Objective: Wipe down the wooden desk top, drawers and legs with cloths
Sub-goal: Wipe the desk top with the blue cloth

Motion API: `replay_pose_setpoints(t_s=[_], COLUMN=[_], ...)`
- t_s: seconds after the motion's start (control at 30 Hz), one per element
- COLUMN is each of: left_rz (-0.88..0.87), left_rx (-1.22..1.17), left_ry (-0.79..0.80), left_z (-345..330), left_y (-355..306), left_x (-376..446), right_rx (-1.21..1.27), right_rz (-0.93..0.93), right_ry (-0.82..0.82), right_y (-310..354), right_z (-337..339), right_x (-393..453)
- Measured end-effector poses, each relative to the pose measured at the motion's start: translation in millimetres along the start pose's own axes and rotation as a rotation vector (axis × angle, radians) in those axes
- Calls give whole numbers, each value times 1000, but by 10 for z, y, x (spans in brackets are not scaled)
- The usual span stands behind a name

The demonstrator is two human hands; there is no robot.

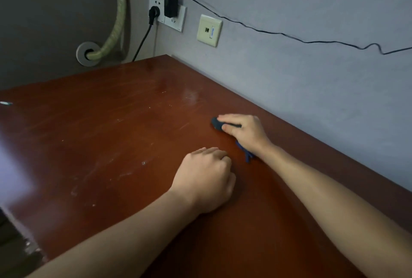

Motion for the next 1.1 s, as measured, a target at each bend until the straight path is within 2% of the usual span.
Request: replay_pose_setpoints(t_s=[0.13, 0.23, 0.3, 0.43, 0.67, 0.8, 0.93, 1.1], left_rz=[12, -39, -56, -38, -51, -42, -30, 29], left_rx=[42, 125, 100, 19, -9, -29, -55, -62], left_ry=[-95, 0, 88, 137, 188, 158, 153, 35], left_z=[72, 82, 80, 5, -57, -55, -44, 44], left_y=[3, 104, 191, 220, 249, 289, 316, 286], left_x=[-222, -338, -393, -384, -326, -305, -308, -360], right_rx=[23, 21, 3, -60, -133, -147, -136, -38], right_rz=[20, 27, 37, 52, -59, -101, -117, -32], right_ry=[-2, -18, -32, -70, -112, -109, -114, -49], right_y=[256, 292, 279, 226, -14, -111, -50, 263], right_z=[60, 70, 53, -83, -437, -513, -514, -419], right_x=[-904, -1163, -1074, -422, 1418, 1907, 1661, 667])
Point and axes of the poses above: each hand's wrist, its own x-axis towards the middle knuckle, its own z-axis out of the back of the hand, y = z × x, the point moved 5 cm from there along x, towards the middle knuckle, and after that the axes turned 7 degrees about x, right-handed, at the moved point
